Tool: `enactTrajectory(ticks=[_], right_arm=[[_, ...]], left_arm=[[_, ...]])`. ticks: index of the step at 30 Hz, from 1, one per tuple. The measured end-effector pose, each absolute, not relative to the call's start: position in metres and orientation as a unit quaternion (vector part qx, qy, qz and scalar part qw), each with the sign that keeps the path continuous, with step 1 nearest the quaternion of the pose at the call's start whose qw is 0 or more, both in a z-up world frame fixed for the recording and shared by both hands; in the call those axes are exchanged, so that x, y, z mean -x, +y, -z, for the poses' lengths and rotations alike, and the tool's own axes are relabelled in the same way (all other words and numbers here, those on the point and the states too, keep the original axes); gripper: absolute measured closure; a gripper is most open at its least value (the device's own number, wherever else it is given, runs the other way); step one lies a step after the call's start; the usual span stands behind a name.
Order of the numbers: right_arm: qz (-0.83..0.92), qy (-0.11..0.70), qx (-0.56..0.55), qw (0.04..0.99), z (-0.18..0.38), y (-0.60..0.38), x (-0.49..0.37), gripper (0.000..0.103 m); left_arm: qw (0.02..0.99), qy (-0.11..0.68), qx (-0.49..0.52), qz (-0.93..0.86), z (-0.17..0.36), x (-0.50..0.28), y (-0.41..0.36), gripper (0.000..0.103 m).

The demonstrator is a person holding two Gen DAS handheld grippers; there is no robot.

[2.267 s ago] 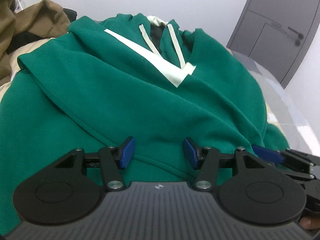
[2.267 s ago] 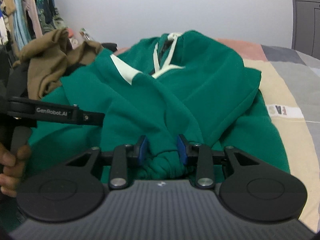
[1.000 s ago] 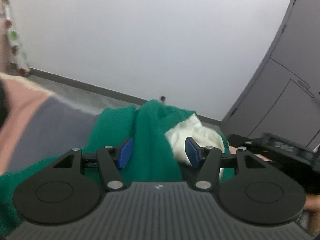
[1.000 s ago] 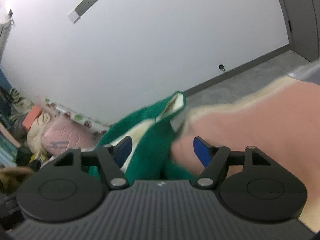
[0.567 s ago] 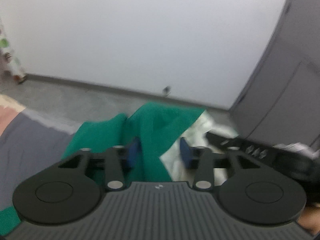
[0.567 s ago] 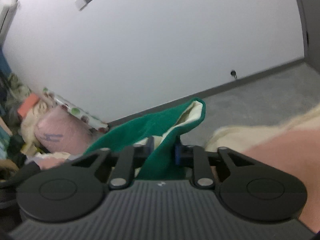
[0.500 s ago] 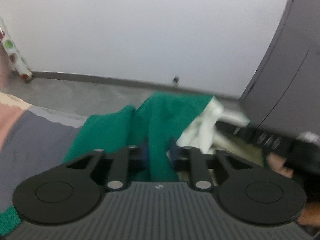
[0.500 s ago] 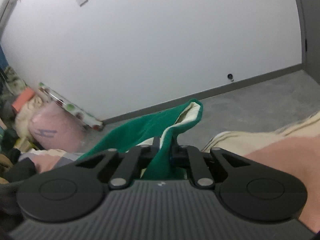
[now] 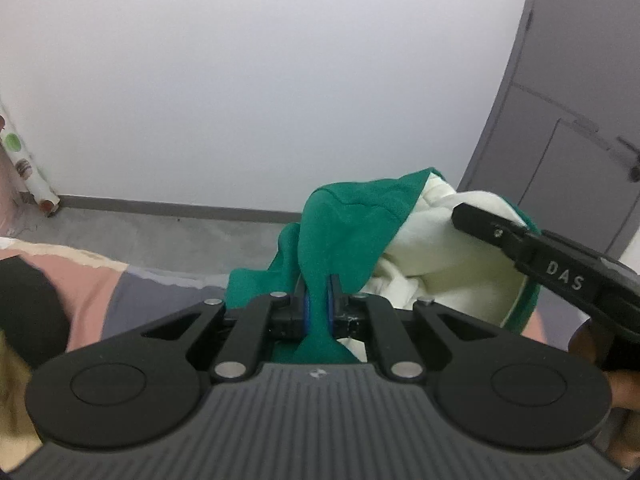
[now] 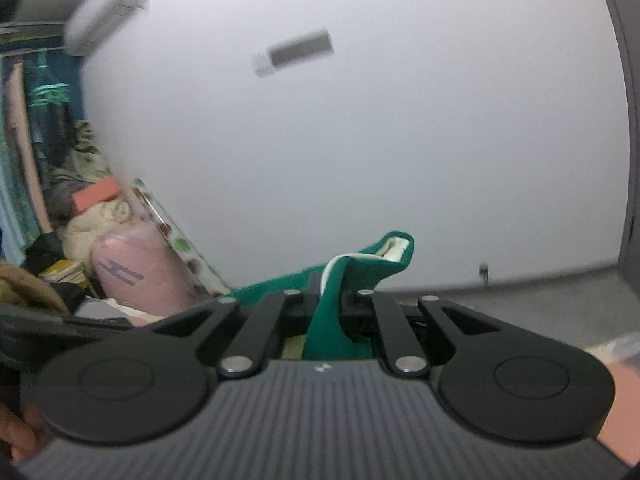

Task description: Fold large clothes

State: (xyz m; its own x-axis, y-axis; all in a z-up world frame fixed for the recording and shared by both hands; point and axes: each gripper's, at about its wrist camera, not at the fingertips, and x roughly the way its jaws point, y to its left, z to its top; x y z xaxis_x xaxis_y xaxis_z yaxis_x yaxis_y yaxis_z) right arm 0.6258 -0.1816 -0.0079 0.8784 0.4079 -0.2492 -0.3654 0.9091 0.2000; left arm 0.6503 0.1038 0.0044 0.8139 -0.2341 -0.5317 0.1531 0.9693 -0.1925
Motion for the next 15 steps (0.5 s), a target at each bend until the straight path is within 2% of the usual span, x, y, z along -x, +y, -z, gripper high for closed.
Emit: enactTrajectory(ticks=[8,15], right_arm=[[-0.223,0.083,-0.005,0.971,-0.044,-0.180,-0.473,0.095],[-0.247,0.084,0.014,0.965,-0.032,-0.179,-0.343,0.095]], left_arm=[[0.958,0.265,0.059,0.092,-0.041,-0.501,0.097,0.094],[0.953,0.278,0.082,0.091,-0.017,-0.363,0.087,0.094]])
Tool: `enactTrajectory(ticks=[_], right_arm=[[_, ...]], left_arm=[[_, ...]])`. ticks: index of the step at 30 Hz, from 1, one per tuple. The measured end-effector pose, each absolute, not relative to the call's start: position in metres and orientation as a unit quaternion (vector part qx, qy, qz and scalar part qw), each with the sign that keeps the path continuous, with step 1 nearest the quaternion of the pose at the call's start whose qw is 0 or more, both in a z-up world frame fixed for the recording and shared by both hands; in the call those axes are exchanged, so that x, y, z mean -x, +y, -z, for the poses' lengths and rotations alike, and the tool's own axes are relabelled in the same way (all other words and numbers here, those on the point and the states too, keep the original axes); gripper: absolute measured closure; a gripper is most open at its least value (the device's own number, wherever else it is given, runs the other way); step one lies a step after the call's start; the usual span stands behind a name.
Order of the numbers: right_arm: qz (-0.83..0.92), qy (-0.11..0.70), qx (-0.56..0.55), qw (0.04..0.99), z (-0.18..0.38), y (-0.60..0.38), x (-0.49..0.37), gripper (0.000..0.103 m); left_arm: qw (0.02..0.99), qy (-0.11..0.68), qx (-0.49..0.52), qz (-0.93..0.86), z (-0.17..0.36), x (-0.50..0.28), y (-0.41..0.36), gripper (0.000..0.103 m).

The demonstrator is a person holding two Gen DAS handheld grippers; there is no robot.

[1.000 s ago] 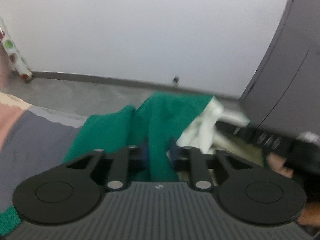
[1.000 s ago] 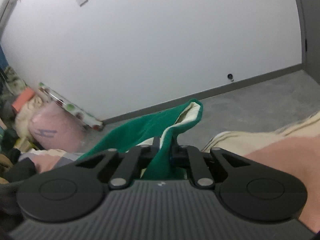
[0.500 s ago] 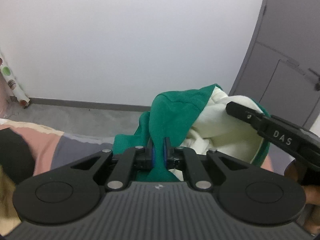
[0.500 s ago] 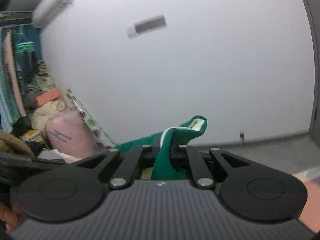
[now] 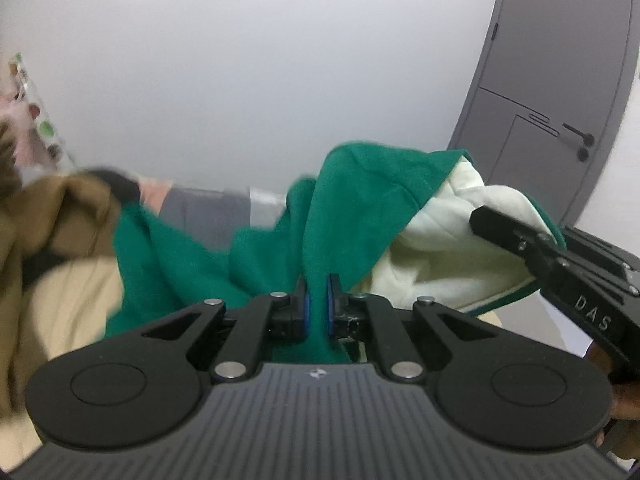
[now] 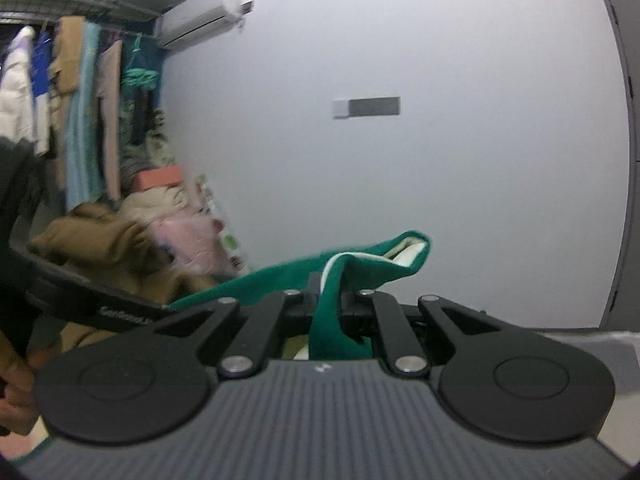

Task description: Fold large clothes

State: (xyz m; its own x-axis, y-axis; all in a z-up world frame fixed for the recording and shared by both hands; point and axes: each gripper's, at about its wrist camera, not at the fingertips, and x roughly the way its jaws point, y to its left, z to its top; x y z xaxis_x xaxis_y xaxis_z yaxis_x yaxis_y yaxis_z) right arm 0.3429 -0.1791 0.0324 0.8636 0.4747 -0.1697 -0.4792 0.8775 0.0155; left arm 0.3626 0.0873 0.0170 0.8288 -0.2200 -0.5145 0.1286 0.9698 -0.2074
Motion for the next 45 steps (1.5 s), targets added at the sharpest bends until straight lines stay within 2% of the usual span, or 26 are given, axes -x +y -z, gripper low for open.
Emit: enactTrajectory(ticks=[3,9,12,13,14,17,18,19,21,22,32,43,44,45], right_arm=[[-0.251,0.106,0.018,0.962,-0.013,-0.175,-0.301,0.095],[-0.241,0.170,0.029,0.955,0.040,-0.173,-0.243,0.094],[-0.232,0.199,0.028,0.952,0.062,-0.175,-0.235,0.093],[-0.231,0.204,0.024,0.951,0.065,-0.176,-0.234,0.092],[-0.231,0.210,0.021,0.950,0.067,-0.177,-0.230,0.092],[-0.238,0.225,0.015,0.945,0.062,-0.183,-0.225,0.089],[-0.241,0.226,0.012,0.944,0.059,-0.185,-0.221,0.079],[-0.245,0.225,0.008,0.943,0.058,-0.189,-0.215,0.060],[-0.256,0.214,0.000,0.943,0.051,-0.195,-0.206,0.037],[-0.260,0.205,-0.004,0.944,0.047,-0.198,-0.202,0.036],[-0.224,0.177,-0.037,0.958,0.007,-0.180,-0.258,0.035],[-0.193,0.204,-0.052,0.958,0.031,-0.136,-0.335,0.036],[-0.191,0.206,-0.050,0.958,0.033,-0.134,-0.337,0.036],[-0.190,0.208,-0.048,0.958,0.034,-0.133,-0.339,0.049]], left_arm=[[0.950,0.289,0.084,0.087,0.004,-0.310,0.080,0.094],[0.942,0.310,0.103,0.073,0.048,-0.255,0.074,0.093],[0.944,0.310,0.098,0.066,0.063,-0.244,0.075,0.087],[0.942,0.310,0.107,0.067,0.070,-0.242,0.077,0.082],[0.941,0.310,0.115,0.070,0.073,-0.239,0.080,0.070],[0.944,0.301,0.118,0.069,0.074,-0.227,0.082,0.046],[0.945,0.294,0.123,0.069,0.076,-0.220,0.085,0.044],[0.945,0.292,0.130,0.072,0.075,-0.213,0.085,0.041],[0.944,0.285,0.144,0.080,0.069,-0.205,0.084,0.038],[0.944,0.286,0.145,0.082,0.067,-0.205,0.083,0.038],[0.939,0.300,0.145,0.082,0.083,-0.234,0.087,0.038],[0.944,0.308,0.094,0.071,0.099,-0.245,0.083,0.038],[0.945,0.307,0.089,0.073,0.100,-0.245,0.083,0.038],[0.944,0.307,0.091,0.076,0.101,-0.246,0.083,0.038]])
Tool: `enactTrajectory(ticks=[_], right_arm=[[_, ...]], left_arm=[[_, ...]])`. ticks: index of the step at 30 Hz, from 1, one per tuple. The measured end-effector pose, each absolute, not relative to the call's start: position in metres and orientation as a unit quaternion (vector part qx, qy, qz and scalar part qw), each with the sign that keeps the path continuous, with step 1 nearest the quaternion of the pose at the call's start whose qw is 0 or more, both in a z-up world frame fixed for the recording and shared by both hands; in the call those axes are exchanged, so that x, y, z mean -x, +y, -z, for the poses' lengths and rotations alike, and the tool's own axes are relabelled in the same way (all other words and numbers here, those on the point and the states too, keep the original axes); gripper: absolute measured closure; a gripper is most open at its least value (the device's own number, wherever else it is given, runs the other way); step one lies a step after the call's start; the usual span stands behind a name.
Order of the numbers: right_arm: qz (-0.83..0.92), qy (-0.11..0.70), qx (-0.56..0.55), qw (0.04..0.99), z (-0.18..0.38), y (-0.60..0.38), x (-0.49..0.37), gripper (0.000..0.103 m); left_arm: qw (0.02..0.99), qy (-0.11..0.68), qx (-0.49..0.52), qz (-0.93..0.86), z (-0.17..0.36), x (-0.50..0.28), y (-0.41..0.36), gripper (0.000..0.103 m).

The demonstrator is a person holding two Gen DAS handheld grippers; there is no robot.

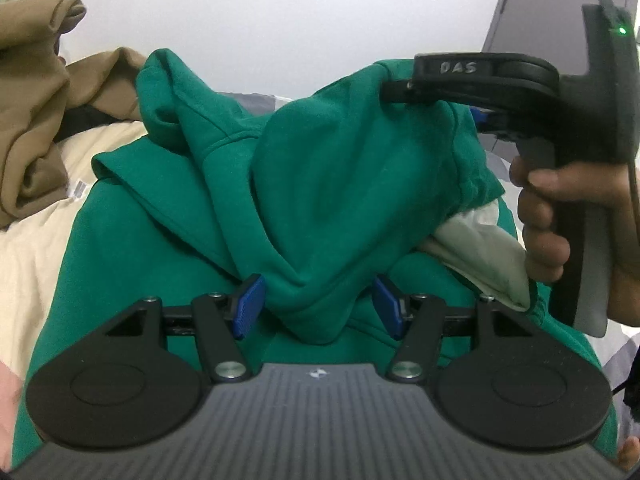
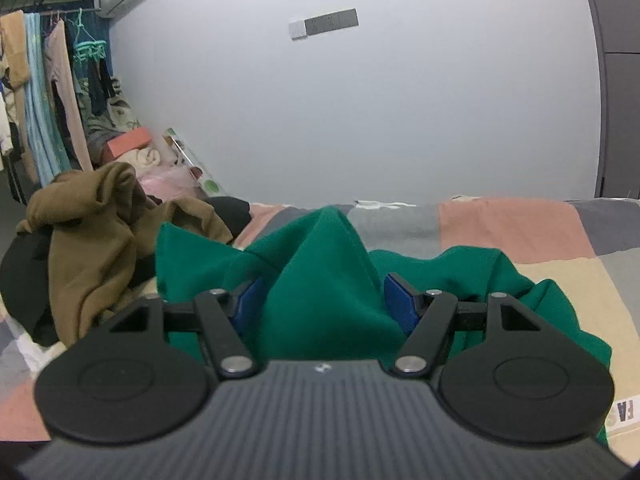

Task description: Fold large clothes

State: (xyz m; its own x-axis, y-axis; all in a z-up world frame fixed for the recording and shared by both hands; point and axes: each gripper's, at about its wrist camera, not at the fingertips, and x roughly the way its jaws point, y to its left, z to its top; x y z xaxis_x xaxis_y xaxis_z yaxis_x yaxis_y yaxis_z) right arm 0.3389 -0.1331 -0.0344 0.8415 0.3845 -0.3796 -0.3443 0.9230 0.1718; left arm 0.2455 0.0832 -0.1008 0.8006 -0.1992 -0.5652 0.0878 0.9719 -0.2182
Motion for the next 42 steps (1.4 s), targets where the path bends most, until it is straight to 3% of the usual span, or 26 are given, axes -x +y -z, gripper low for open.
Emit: enactTrajectory(ticks=[1,3,12,19,26,30,31,37,42], right_arm=[[-0.189,0.211,-0.045,0.958,0.035,-0.132,-0.339,0.065],[-0.196,0.217,-0.038,0.956,0.034,-0.133,-0.336,0.079],[-0.262,0.166,0.002,0.951,-0.004,-0.133,-0.240,0.083],[-0.264,0.224,0.017,0.938,0.027,-0.130,-0.167,0.083],[-0.257,0.315,0.023,0.914,0.077,-0.132,-0.145,0.080],[-0.271,0.304,-0.003,0.913,0.058,-0.146,-0.139,0.050],[-0.277,0.296,-0.013,0.914,0.051,-0.153,-0.136,0.048],[-0.263,0.242,-0.018,0.934,0.032,-0.178,-0.130,0.049],[-0.230,0.249,-0.045,0.940,0.044,-0.189,-0.164,0.050]], left_arm=[[0.944,0.306,0.097,0.079,0.101,-0.245,0.085,0.038],[0.943,0.301,0.112,0.085,0.099,-0.244,0.092,0.038],[0.947,0.232,0.207,0.086,0.069,-0.220,0.137,0.038],[0.942,0.219,0.244,0.064,0.061,-0.199,0.157,0.038],[0.948,0.222,0.215,0.077,0.052,-0.183,0.136,0.035],[0.951,0.224,0.194,0.090,0.049,-0.178,0.119,0.035],[0.951,0.226,0.192,0.092,0.049,-0.179,0.117,0.035],[0.948,0.238,0.184,0.100,0.052,-0.182,0.104,0.036],[0.949,0.249,0.164,0.104,0.057,-0.188,0.094,0.038]])
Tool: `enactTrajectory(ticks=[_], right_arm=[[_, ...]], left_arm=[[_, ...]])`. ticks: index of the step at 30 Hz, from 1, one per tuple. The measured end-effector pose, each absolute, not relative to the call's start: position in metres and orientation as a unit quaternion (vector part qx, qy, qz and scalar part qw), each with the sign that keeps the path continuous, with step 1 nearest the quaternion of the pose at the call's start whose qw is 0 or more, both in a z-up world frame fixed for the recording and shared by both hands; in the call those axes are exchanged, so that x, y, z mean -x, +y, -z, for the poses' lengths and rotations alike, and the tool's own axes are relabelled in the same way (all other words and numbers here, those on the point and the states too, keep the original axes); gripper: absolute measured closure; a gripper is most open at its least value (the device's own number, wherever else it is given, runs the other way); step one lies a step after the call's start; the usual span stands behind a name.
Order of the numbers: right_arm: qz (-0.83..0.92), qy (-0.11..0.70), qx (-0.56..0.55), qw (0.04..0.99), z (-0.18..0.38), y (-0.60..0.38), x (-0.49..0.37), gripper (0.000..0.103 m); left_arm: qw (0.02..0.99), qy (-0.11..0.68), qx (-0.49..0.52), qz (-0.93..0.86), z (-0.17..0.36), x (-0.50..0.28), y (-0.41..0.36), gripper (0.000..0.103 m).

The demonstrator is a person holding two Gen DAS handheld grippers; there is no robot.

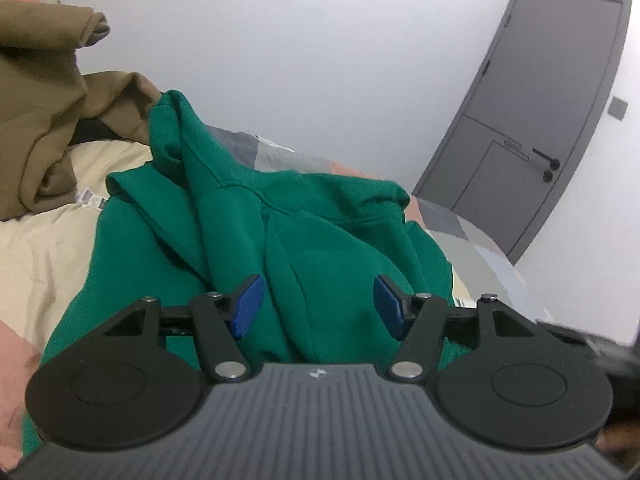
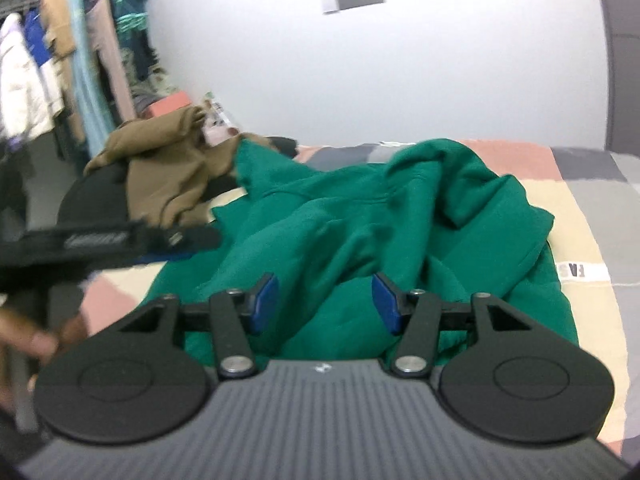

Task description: Fold large clothes

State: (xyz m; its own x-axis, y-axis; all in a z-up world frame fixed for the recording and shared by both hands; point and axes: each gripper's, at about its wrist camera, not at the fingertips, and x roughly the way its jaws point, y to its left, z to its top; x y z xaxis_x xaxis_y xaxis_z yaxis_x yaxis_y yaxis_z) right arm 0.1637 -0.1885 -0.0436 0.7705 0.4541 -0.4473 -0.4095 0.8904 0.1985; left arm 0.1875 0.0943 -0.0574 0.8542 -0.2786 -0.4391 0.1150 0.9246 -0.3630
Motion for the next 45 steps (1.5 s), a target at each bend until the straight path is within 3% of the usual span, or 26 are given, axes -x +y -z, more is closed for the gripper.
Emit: enactTrajectory(ticks=[4,8,12,29,33,35,45], right_arm=[[-0.224,0.244,-0.051,0.942,0.051,-0.190,-0.187,0.064],[-0.216,0.240,-0.023,0.946,0.062,-0.185,-0.200,0.068],[-0.211,0.219,0.021,0.952,0.066,-0.188,-0.200,0.068],[-0.214,0.317,0.004,0.924,0.114,-0.189,-0.239,0.071],[-0.212,0.318,-0.012,0.924,0.105,-0.194,-0.233,0.071],[-0.206,0.311,-0.003,0.928,0.097,-0.196,-0.223,0.070],[-0.145,0.297,-0.008,0.944,0.061,-0.237,-0.159,0.069]], left_arm=[[0.948,0.264,0.145,0.107,0.064,-0.194,0.087,0.050],[0.945,0.281,0.127,0.108,0.073,-0.203,0.079,0.058],[0.942,0.296,0.105,0.115,0.083,-0.213,0.069,0.059],[0.927,0.355,0.070,0.097,0.126,-0.253,0.055,0.059],[0.931,0.342,0.083,0.096,0.113,-0.238,0.060,0.057],[0.933,0.337,0.089,0.089,0.103,-0.224,0.066,0.050],[0.937,0.333,0.105,0.024,0.075,-0.159,0.107,0.036]])
